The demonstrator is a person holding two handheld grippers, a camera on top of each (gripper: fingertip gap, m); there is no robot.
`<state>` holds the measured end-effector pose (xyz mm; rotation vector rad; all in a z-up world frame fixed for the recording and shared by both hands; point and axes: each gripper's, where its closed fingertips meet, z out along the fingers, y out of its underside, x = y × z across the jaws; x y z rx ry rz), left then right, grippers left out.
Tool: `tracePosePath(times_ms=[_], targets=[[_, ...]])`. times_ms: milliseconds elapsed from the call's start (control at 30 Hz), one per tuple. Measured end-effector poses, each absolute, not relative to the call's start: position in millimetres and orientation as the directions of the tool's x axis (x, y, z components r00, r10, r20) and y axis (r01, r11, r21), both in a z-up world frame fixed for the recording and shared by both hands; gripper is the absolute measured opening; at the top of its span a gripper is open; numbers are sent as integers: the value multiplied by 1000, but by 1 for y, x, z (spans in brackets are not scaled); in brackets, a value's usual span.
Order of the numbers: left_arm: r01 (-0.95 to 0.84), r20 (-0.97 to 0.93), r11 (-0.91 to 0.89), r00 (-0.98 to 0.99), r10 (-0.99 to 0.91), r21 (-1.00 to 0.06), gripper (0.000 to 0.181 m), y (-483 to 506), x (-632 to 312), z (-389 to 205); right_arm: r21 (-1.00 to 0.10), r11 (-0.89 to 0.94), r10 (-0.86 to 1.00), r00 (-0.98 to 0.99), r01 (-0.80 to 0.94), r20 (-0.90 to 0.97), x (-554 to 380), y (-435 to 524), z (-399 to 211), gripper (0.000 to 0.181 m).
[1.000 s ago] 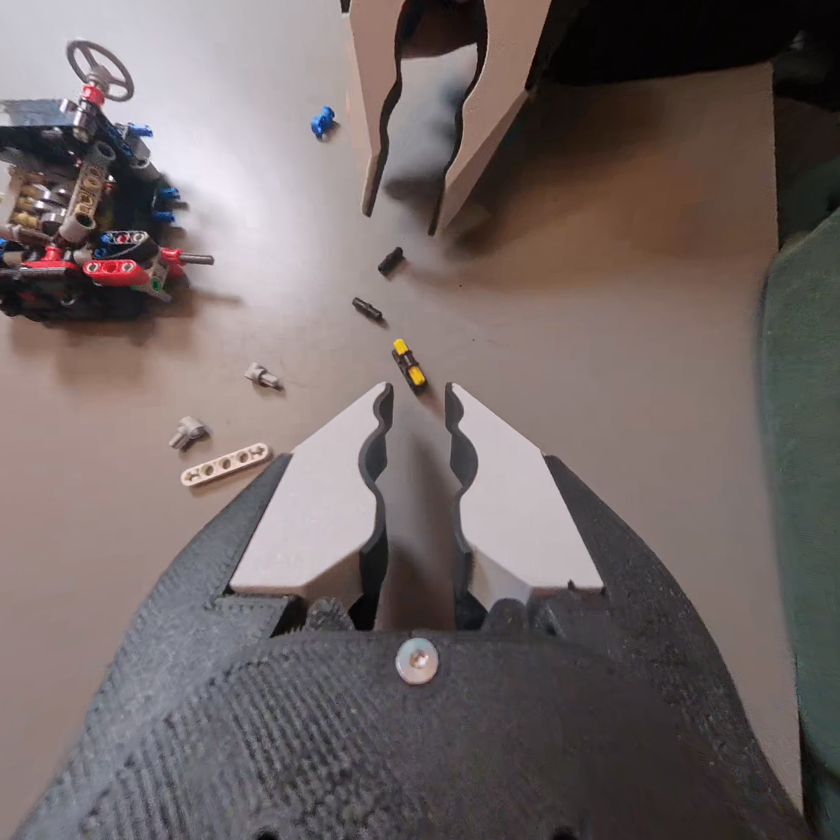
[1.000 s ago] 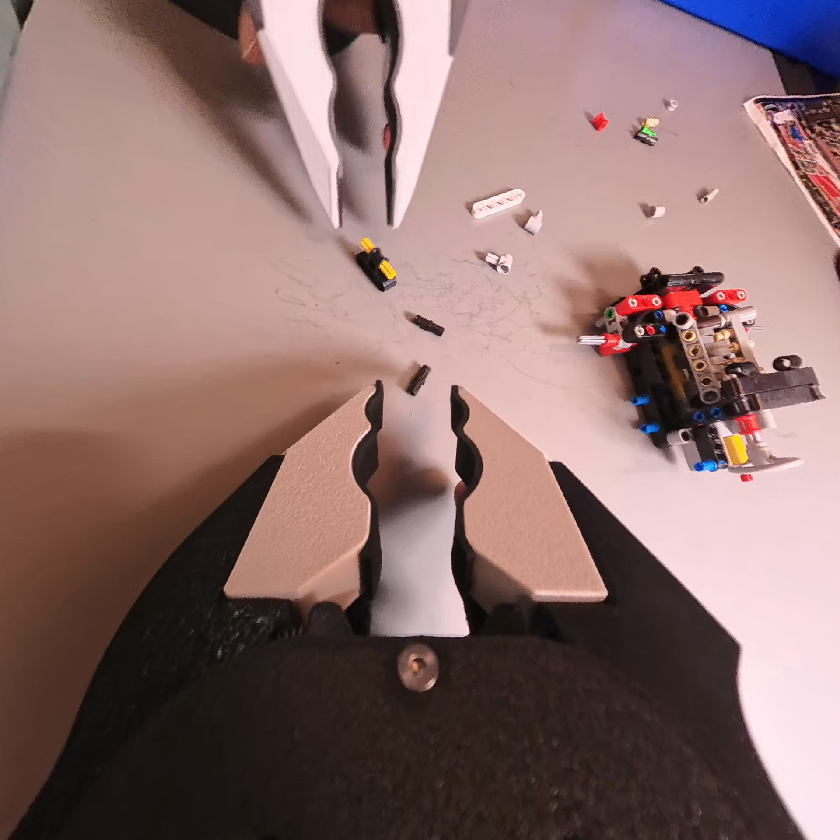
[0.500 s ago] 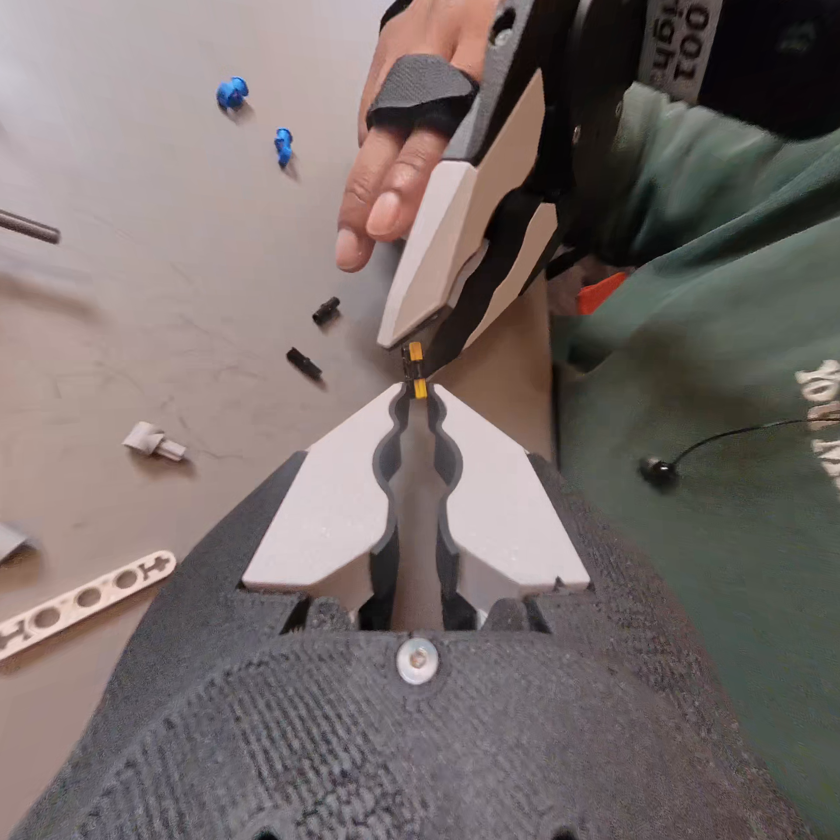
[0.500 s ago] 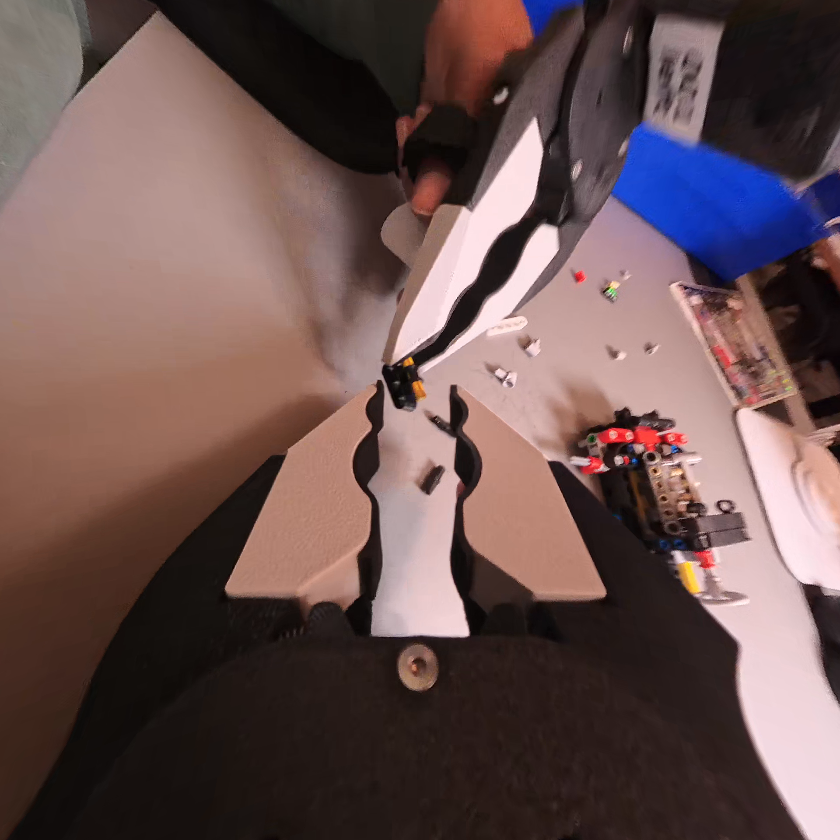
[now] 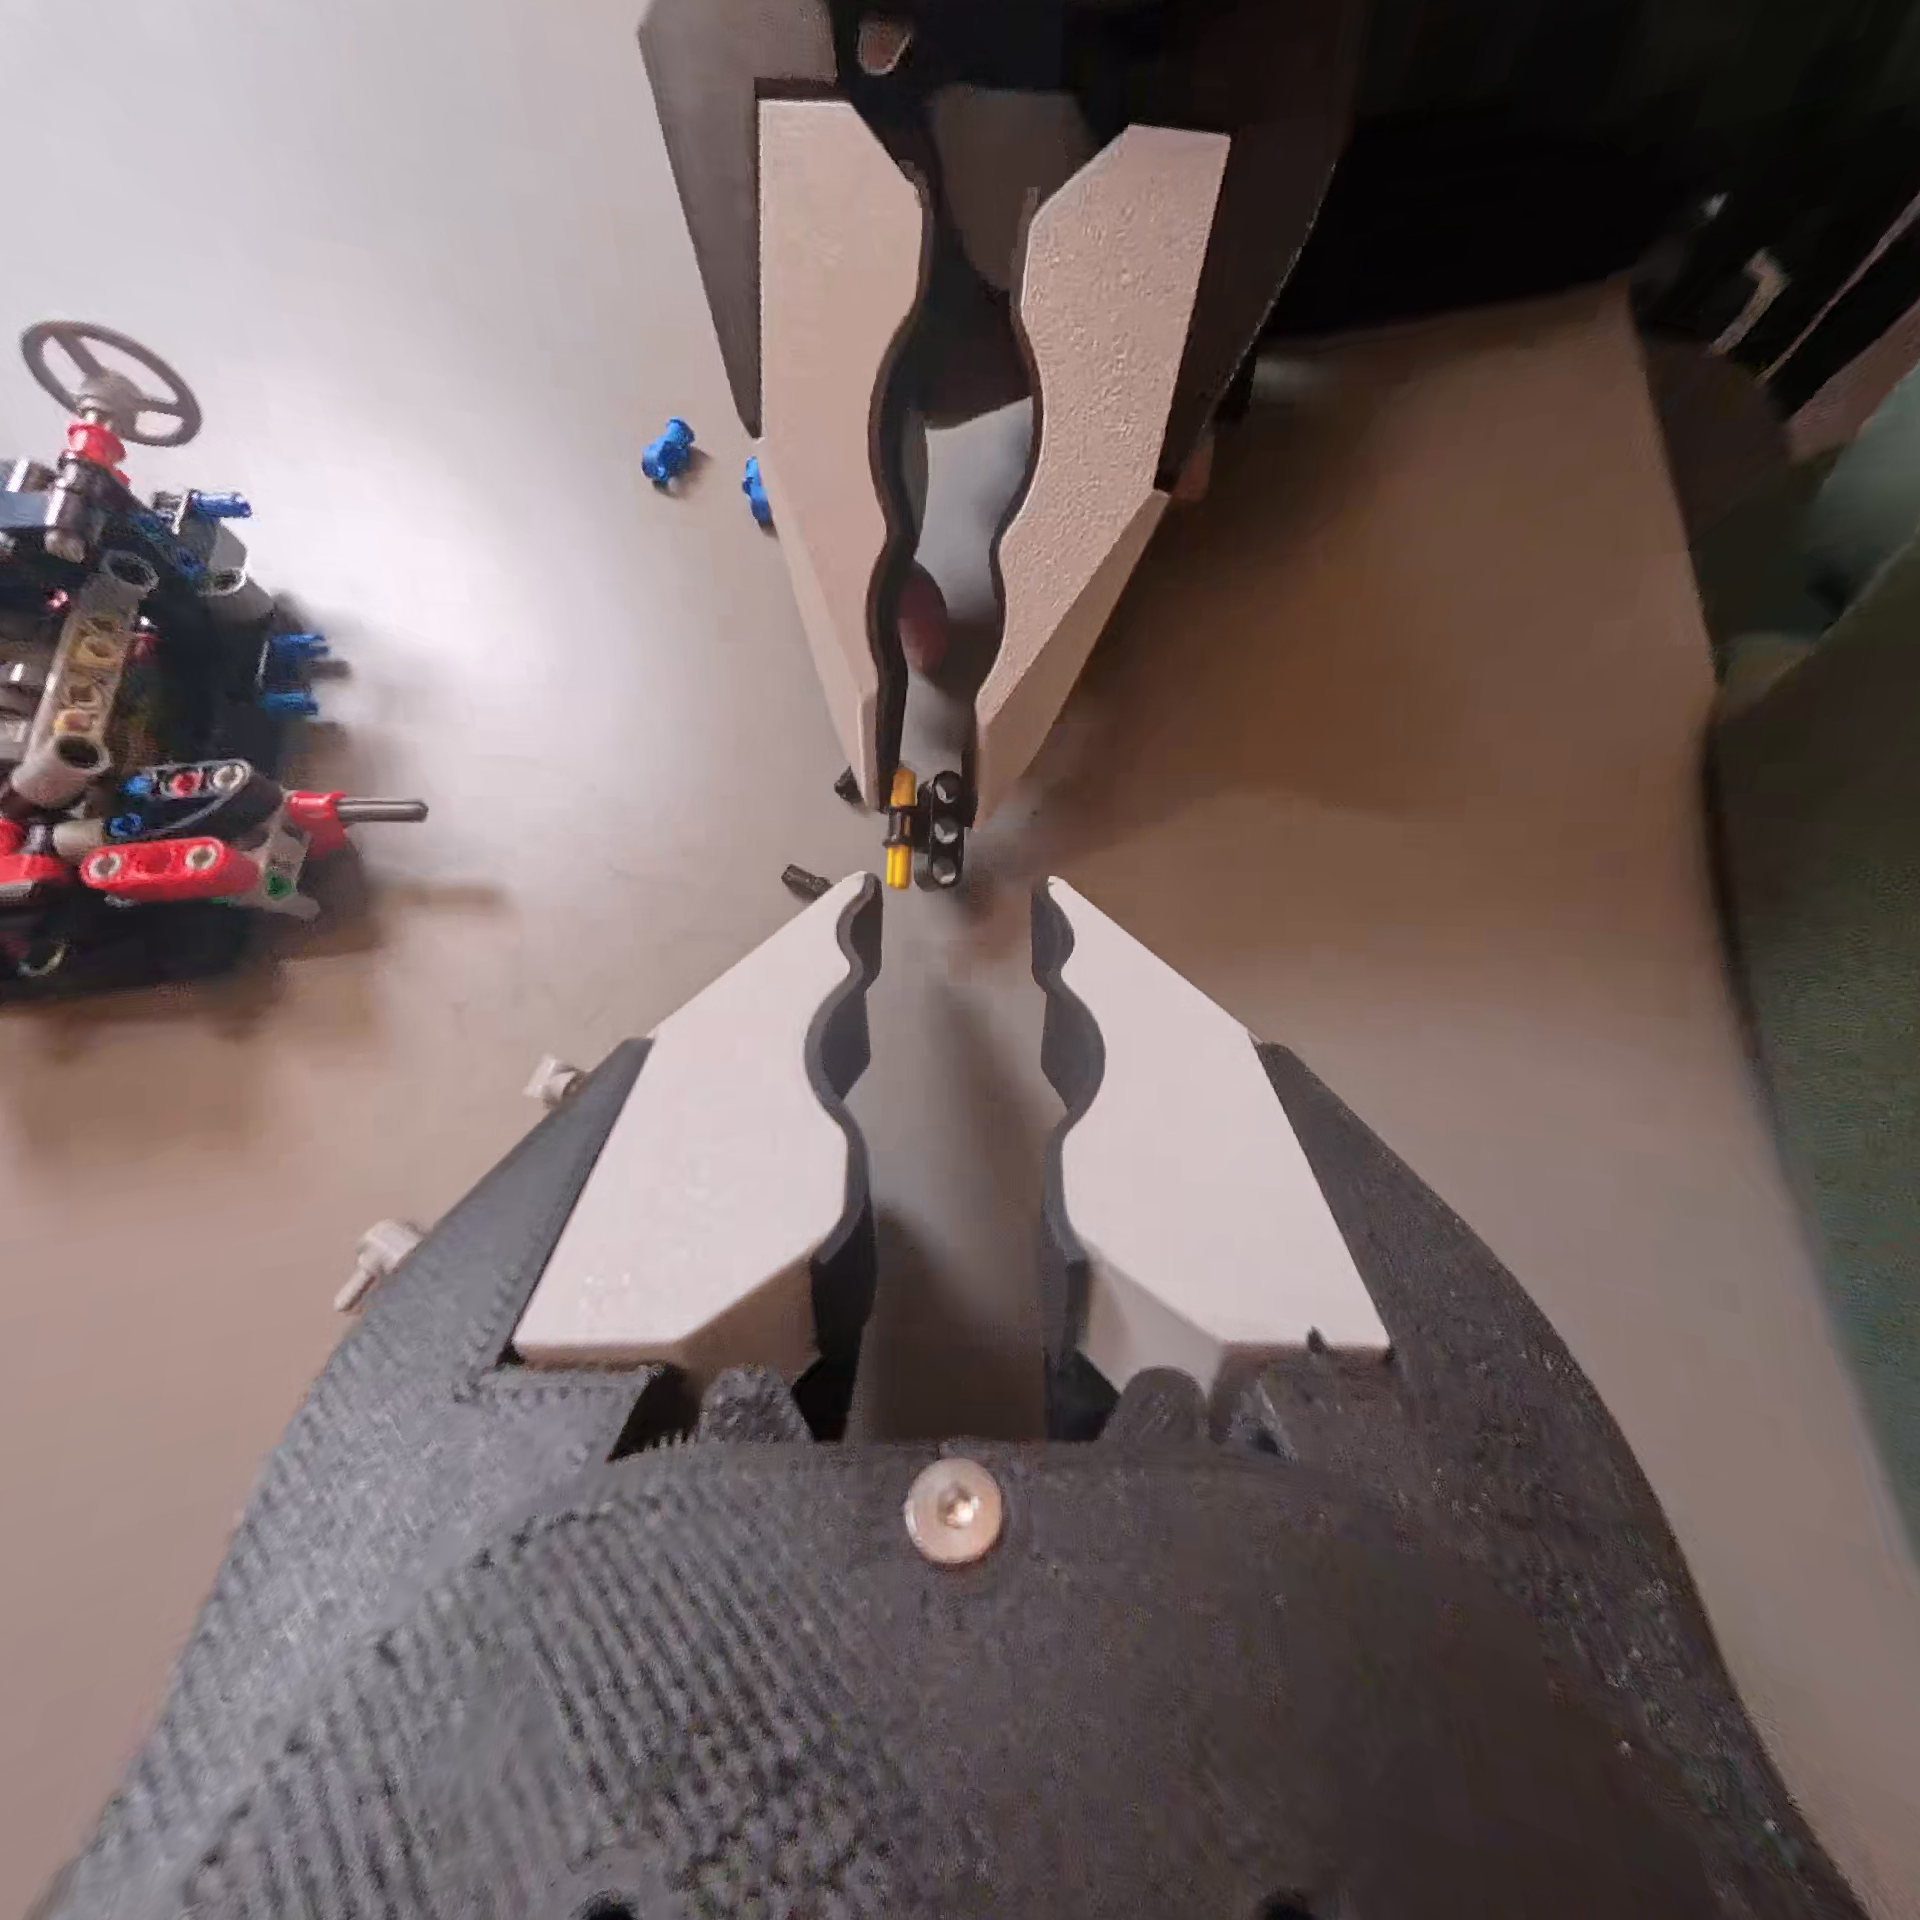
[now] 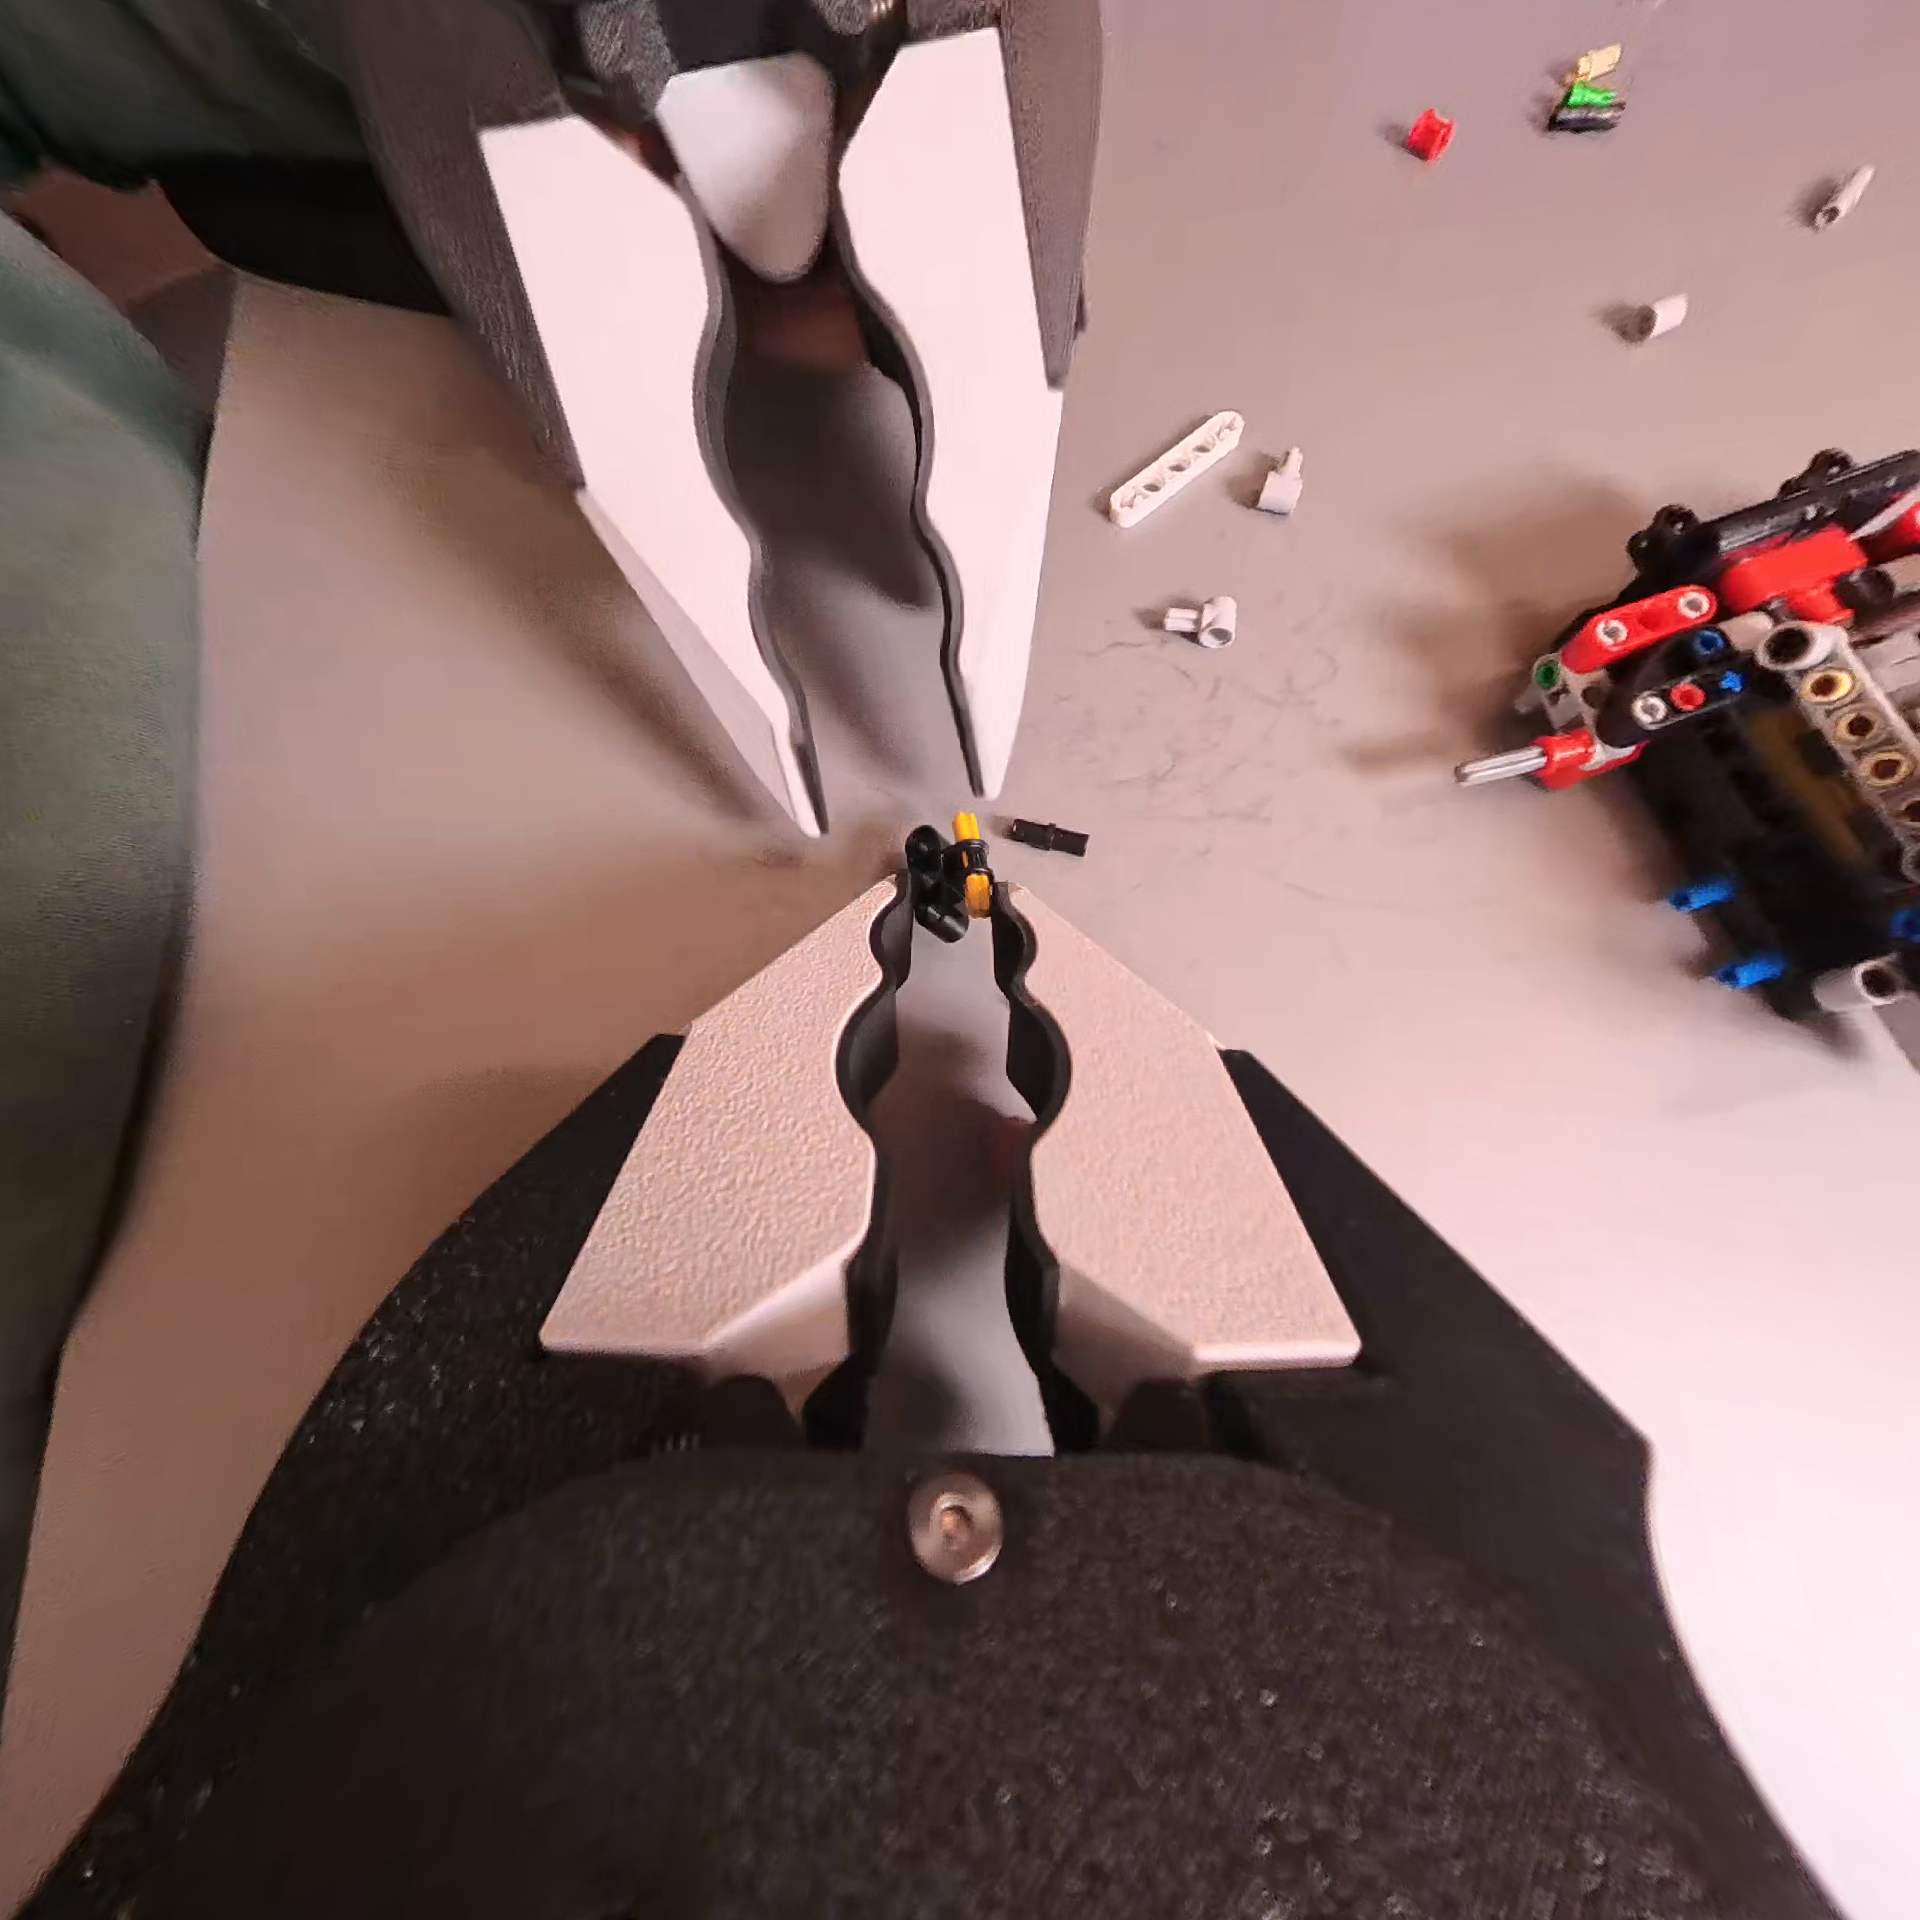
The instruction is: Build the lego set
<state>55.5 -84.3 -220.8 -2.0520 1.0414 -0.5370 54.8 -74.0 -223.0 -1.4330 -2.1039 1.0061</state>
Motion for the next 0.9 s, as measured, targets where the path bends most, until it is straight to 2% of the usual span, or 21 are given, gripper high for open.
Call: tracePosePath(times_ms=[100,267,433,567,900], targets=[[-533,-21,-358,578,-816,-767,27,-80,60,-226,-724,263,919,-394,638,-13,55,-74,-226,14],[-601,-100,-327,567,-818,-729,13,-78,60,-234,-710,285,913,-407,644,-2,56,-76,-228,15],[-577,-20,-383,569,-822,-721,13,-83,58,-234,-727,309,910,-413,613,39,57,-72,-224,24],[-556,16,-408,578,-816,-724,13,-85,53,-234,-754,271,925,-379,598,31,61,-58,-215,24],[-533,5,-402,598,-802,-744,23,-83,43,-227,-680,267,944,-326,683,42,73,-37,-228,25]])
